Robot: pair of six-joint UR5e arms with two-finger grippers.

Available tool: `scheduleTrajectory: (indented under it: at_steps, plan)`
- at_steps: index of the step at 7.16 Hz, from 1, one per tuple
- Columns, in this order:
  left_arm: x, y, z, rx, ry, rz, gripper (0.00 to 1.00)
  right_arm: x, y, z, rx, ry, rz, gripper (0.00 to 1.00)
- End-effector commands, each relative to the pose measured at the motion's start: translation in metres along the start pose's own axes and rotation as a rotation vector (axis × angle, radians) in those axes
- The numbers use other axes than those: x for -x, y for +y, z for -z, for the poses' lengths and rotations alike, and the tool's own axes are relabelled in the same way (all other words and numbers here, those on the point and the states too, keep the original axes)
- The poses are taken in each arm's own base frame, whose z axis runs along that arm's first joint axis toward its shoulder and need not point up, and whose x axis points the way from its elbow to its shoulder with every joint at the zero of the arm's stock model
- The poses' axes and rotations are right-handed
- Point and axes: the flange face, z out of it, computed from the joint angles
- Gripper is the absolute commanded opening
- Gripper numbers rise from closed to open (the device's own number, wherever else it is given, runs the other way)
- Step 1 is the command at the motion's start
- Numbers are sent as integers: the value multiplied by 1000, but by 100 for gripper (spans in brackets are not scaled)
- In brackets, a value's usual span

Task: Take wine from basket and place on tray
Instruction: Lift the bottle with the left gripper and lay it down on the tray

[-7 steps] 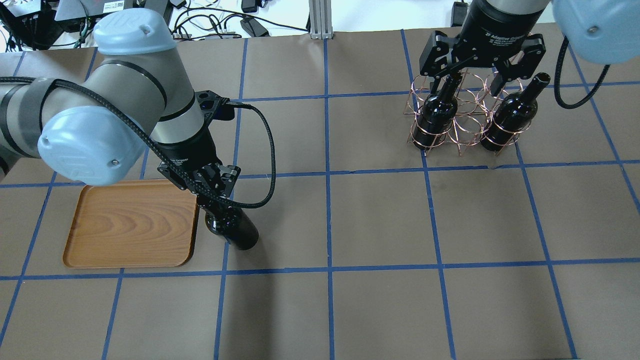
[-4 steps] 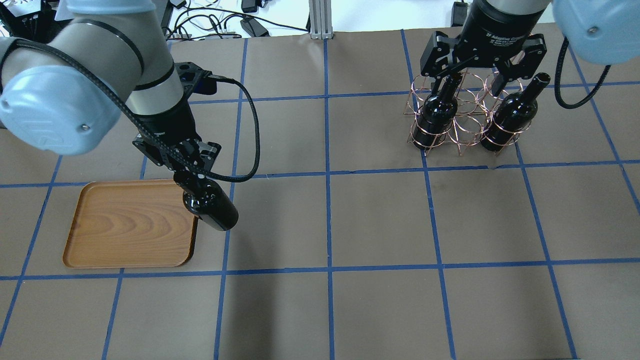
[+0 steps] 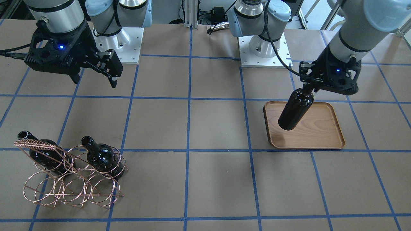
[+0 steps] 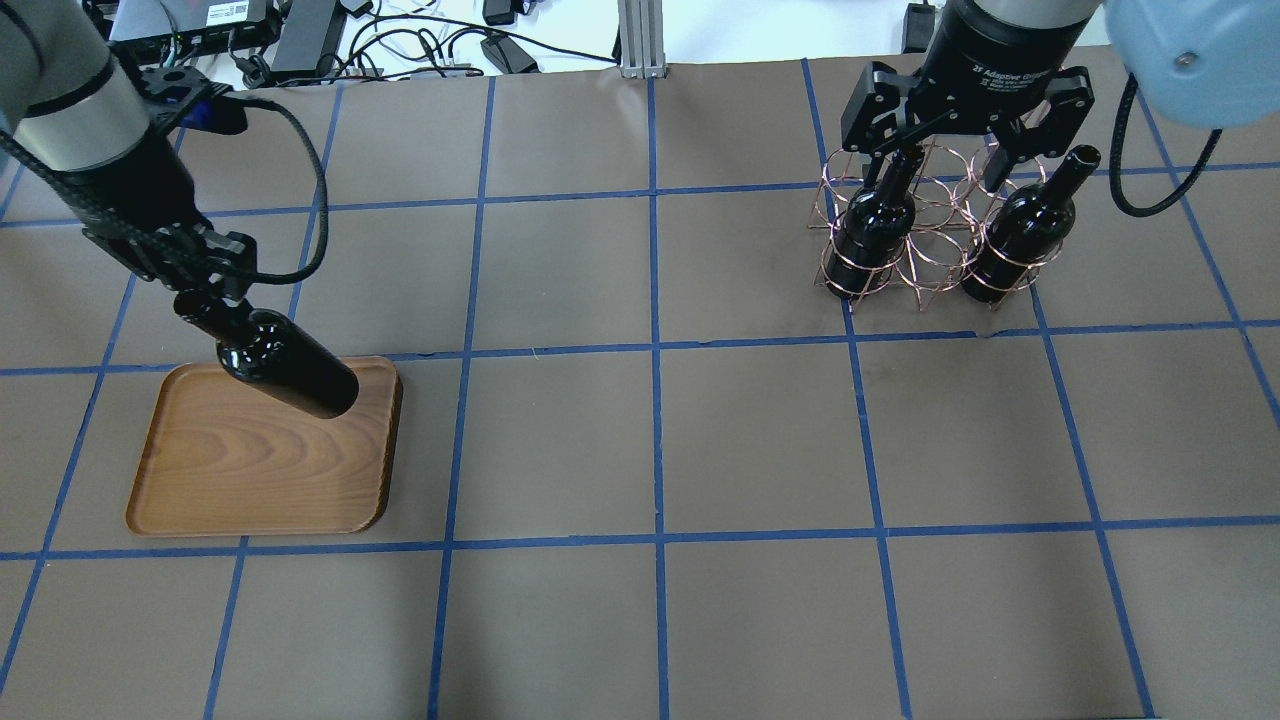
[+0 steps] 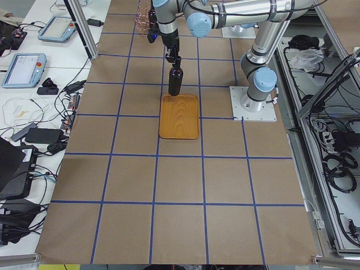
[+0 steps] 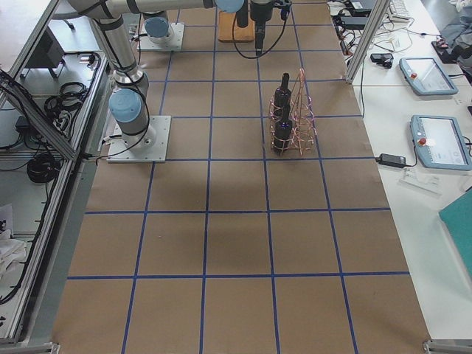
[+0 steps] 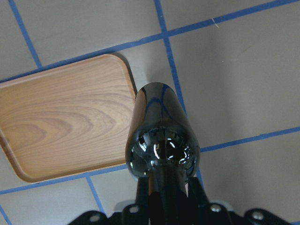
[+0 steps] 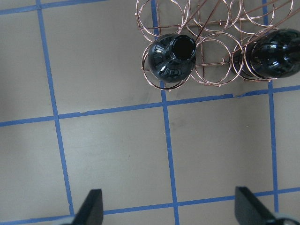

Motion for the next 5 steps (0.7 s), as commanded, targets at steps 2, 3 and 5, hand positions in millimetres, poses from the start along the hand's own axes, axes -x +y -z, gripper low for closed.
scheduleTrajectory:
  at_steps: [2, 3, 5]
  plan:
    - [58, 20, -39, 62, 51, -51, 0, 0, 0, 0, 1, 0, 0, 100]
    - [75, 21, -45, 64, 28, -54, 0, 0, 0, 0, 1, 2, 1, 100]
    - [81, 18, -53, 80, 36, -55, 0, 0, 0, -2, 4, -2, 2, 100]
